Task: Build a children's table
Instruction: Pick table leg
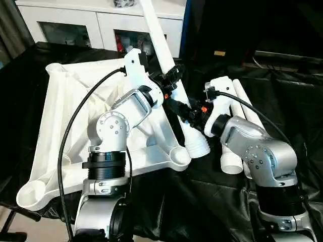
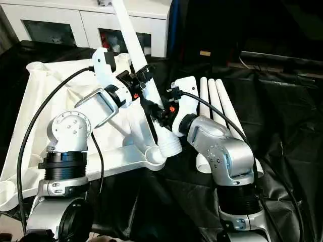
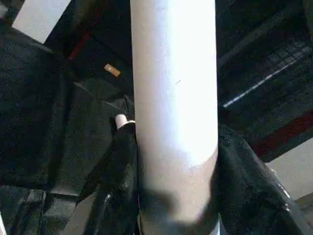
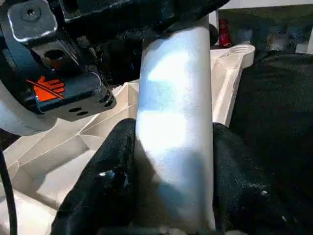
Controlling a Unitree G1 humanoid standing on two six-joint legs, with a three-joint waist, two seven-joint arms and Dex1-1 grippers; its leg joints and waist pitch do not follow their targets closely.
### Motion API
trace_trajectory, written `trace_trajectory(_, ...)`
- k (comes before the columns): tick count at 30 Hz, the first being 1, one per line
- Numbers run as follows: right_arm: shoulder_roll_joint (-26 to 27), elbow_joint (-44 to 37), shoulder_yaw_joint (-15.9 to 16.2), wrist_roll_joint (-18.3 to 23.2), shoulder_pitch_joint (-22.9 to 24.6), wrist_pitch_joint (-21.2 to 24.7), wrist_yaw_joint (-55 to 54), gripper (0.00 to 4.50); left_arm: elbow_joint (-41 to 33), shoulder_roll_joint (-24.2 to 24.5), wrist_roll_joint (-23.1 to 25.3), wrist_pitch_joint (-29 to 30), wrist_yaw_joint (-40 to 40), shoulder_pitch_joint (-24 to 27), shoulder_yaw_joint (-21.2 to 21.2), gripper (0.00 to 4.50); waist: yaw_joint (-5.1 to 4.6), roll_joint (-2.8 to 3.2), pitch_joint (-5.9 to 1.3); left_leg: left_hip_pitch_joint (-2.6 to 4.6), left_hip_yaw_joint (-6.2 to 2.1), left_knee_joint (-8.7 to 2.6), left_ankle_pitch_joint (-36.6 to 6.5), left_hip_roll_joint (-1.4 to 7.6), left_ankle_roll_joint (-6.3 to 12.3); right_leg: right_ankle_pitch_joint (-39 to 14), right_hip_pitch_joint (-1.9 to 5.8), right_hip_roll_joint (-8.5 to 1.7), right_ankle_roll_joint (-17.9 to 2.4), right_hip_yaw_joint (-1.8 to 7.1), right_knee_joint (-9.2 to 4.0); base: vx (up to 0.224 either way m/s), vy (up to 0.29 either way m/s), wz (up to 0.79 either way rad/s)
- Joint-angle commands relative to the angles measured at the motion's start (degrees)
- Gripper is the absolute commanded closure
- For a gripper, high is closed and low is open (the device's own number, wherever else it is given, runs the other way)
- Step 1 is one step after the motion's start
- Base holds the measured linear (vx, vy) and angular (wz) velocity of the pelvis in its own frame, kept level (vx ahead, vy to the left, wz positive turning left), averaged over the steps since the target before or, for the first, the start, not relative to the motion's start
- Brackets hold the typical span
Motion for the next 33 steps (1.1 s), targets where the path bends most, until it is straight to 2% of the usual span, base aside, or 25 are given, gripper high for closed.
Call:
trace_trajectory(1,-0.3,-2.6,0.0,0.1,-1.4,-2.2,0.3,2.72,0.0,-5.3,-0.4,2.0,0.0,-0.8,-0.3,2.67,0.0,-0.08,-4.43,0.01,-0.55,-3.75,-2.3,1.96,2.71,-7.9,4.19,-3.69,-11.6,2.56,-4.03,0.0,0.0,0.0)
trace_trajectory(9,-0.6,-3.0,1.2,0.9,-1.2,-2.7,3.0,2.72,-0.2,-4.1,-4.0,2.8,-2.3,-0.3,-1.6,2.7,0.13,-0.1,-4.4,0.06,-0.52,-3.73,-2.0,2.02,3.1,-8.1,4.13,-3.73,-11.6,2.55,-3.97,0.0,0.0,0.0)
trace_trajectory(11,-0.4,-2.8,0.5,2.4,-0.9,-2.1,4.0,2.02,-0.1,-2.9,-4.0,2.7,-5.0,-0.2,-2.8,2.7,0.15,0.03,-4.41,0.02,-0.55,-3.72,-1.8,1.96,3.16,-8.0,4.19,-3.71,-11.4,2.56,-3.96,0.0,0.0,0.0)
trace_trajectory(14,-1.0,-2.9,-1.4,5.9,-0.2,-1.0,6.8,1.98,0.3,-0.4,-4.1,2.7,-9.7,-0.3,-3.9,2.71,0.23,-0.27,-4.47,0.0,-0.5,-3.71,-1.1,2.0,3.95,-7.1,4.17,-3.72,-11.4,2.58,-3.91,0.0,0.0,0.0)
trace_trajectory(16,-2.3,-3.4,-2.4,8.6,0.8,-0.2,10.0,1.76,0.5,2.0,-3.9,2.5,-13.9,-0.5,-5.4,2.71,0.42,-0.03,-4.56,0.06,-0.56,-3.65,-0.9,2.02,4.06,-6.8,4.23,-3.81,-11.7,2.56,-3.71,0.0,0.0,0.0)
trace_trajectory(17,-4.2,-4.0,-3.1,11.6,2.0,0.7,14.7,1.63,0.7,5.2,-3.6,2.7,-18.7,-1.0,-7.0,2.72,0.61,0.15,-4.5,0.15,-0.6,-3.7,-0.9,1.92,4.64,-6.7,4.26,-3.68,-11.6,2.52,-3.78,0.0,0.0,0.0)
trace_trajectory(20,-6.5,-3.9,-3.1,13.1,2.9,1.7,18.8,1.44,1.2,7.6,-5.4,4.0,-23.5,-1.9,-7.3,2.73,0.57,0.18,-4.53,0.16,-0.5,-3.62,-0.7,2.04,4.76,-5.9,4.29,-3.79,-12.4,2.51,-3.61,0.0,0.0,0.0)
trace_trajectory(21,-7.7,-3.7,-3.0,13.8,3.2,2.3,20.9,1.44,1.2,8.7,-6.2,4.8,-26.2,-2.4,-7.7,2.73,0.61,-0.05,-4.51,0.15,-0.47,-3.64,-0.9,1.93,4.76,-6.4,4.36,-3.78,-12.5,2.48,-3.71,0.0,0.0,0.0)
trace_trajectory(22,-8.5,-3.5,-2.9,14.2,3.3,2.6,22.3,1.31,1.3,9.6,-6.7,5.3,-28.0,-2.7,-7.9,2.73,0.68,0.19,-4.48,0.12,-0.56,-3.69,-1.2,1.99,4.46,-7.1,4.41,-3.84,-12.7,2.46,-3.62,0.0,0.0,0.0)
trace_trajectory(23,-10.5,-2.4,-1.8,14.5,3.3,3.2,25.6,1.18,1.4,10.6,-8.5,6.4,-32.6,-3.5,-7.5,2.73,0.69,0.9,-4.44,0.18,-0.62,-3.66,-1.6,2.01,4.03,-7.7,4.29,-3.9,-12.9,2.44,-3.64,0.0,0.0,0.0)
trace_trajectory(24,-10.9,-2.2,-1.6,14.6,3.3,3.3,26.3,1.11,1.5,10.8,-8.9,6.6,-33.5,-3.7,-7.4,2.73,0.67,0.53,-4.52,0.37,-0.44,-3.53,-1.9,1.78,4.11,-8.1,4.32,-3.76,-12.9,2.4,-3.99,0.0,0.0,0.0)
trace_trajectory(25,-11.5,-1.7,-1.1,14.5,3.1,3.4,27.4,1.07,1.8,11.1,-9.5,7.1,-34.8,-4.0,-7.0,2.73,0.73,0.55,-4.44,0.34,-0.45,-3.62,-2.1,1.96,4.08,-7.5,4.26,-3.8,-13.6,2.49,-3.87,0.0,0.0,0.0)
trace_trajectory(26,-12.3,-1.2,-0.6,14.7,2.9,3.6,28.7,0.99,1.8,11.5,-10.2,7.3,-37.0,-4.3,-7.0,2.73,0.75,0.86,-4.38,0.2,-0.55,-3.68,-2.6,2.06,3.73,-8.1,4.35,-3.93,-13.9,2.45,-3.8,0.0,0.0,0.0)
trace_trajectory(27,-13.3,-0.3,0.3,15.0,2.6,3.9,30.8,0.99,1.8,12.5,-11.3,7.5,-41.1,-4.7,-7.3,2.73,0.86,1.43,-4.46,0.38,-0.59,-3.58,-2.8,1.96,3.68,-8.4,4.32,-3.97,-13.9,2.38,-3.9,0.0,0.0,0.0)
trace_trajectory(28,-14.0,0.5,0.7,15.4,2.4,4.5,32.1,0.94,1.3,13.0,-12.0,6.9,-44.4,-4.6,-7.7,2.73,0.66,0.76,-4.44,0.21,-0.54,-3.69,-2.7,1.87,3.97,-8.6,4.52,-3.81,-13.9,2.41,-3.99,0.0,0.0,0.0)
trace_trajectory(29,-15.1,0.8,1.4,15.8,2.2,4.8,33.6,0.92,0.8,14.0,-13.2,6.8,-47.3,-4.7,-8.1,2.73,0.81,0.65,-4.37,0.09,-0.51,-3.69,-3.0,1.88,4.13,-9.4,4.56,-3.88,-13.7,2.43,-3.94,0.0,0.0,0.0)
trace_trajectory(31,-15.6,0.9,1.9,16.4,1.9,5.3,34.9,0.92,0.3,14.2,-14.4,6.8,-48.5,-4.6,-7.7,2.73,0.85,0.93,-4.48,0.08,-0.53,-3.61,-2.6,1.97,3.92,-10.4,4.55,-3.98,-13.3,2.41,-3.92,0.0,0.0,0.0)
trace_trajectory(32,-16.1,1.5,2.3,16.8,1.5,5.6,36.5,0.92,-0.5,14.3,-15.9,7.3,-50.0,-4.3,-7.2,2.73,0.71,-0.3,-4.55,0.07,-0.39,-3.59,-2.3,2.03,4.08,-10.5,4.63,-3.96,-13.3,2.41,-3.96,0.0,0.0,0.0)
trace_trajectory(33,-16.5,2.1,2.4,17.2,1.1,5.9,37.6,1.1,-1.5,14.6,-16.9,7.6,-51.8,-3.8,-7.4,2.73,0.92,-0.27,-4.61,-0.02,-0.46,-3.58,-1.8,1.99,4.16,-10.5,4.79,-4.09,-13.5,2.39,-3.68,0.0,0.0,0.0)
